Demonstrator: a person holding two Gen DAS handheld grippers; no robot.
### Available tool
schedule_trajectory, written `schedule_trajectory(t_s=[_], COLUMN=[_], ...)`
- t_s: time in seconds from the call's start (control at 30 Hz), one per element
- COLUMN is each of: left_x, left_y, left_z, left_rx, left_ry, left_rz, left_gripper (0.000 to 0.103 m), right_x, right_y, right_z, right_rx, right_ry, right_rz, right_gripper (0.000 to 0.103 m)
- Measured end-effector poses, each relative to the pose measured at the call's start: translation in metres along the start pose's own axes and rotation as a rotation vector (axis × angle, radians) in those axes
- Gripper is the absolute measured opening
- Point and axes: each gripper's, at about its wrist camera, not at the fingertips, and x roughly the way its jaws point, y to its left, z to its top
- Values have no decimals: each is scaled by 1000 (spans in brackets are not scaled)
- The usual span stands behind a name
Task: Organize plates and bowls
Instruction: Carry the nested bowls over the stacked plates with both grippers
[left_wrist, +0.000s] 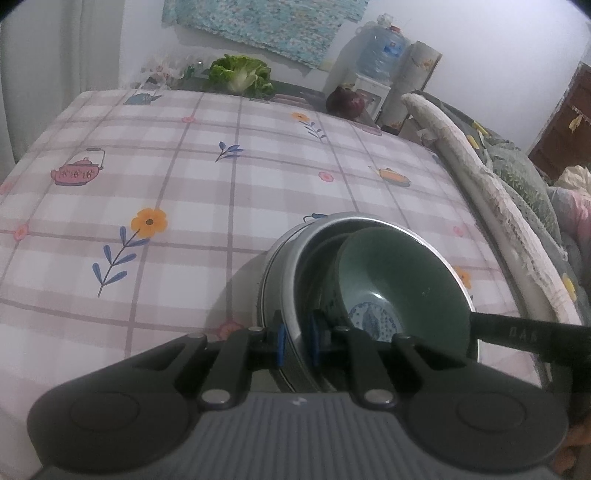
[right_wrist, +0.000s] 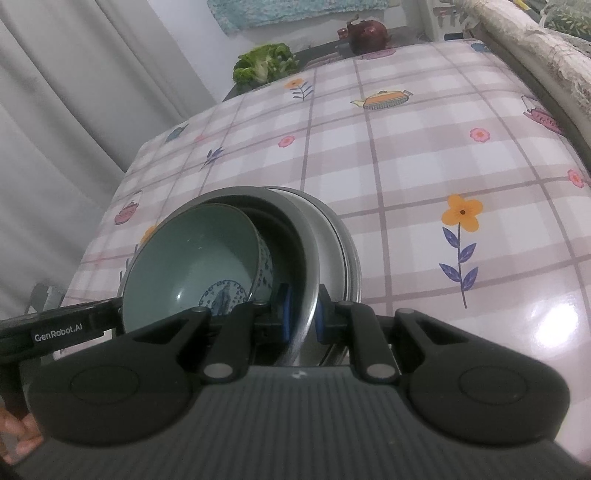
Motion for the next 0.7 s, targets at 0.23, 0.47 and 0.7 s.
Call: schedule_trajectory(t_s=[0.23, 0.47, 0.7], left_x=[-1, -1, -2], left_y=[-5, -7, -8], left_z=[-1, -1, -1], left_rx=[26, 37, 39], left_ry=[-7, -8, -9], left_rz=[23, 33, 35], left_gripper=[15, 15, 15], right_x=[0, 0, 0], right_y=[0, 1, 1], right_z=[-1, -1, -1], right_rx=[-10, -10, -13], right_ry=[-3, -3, 0], right_rz=[-6, -6, -8], right_gripper=[13, 13, 13])
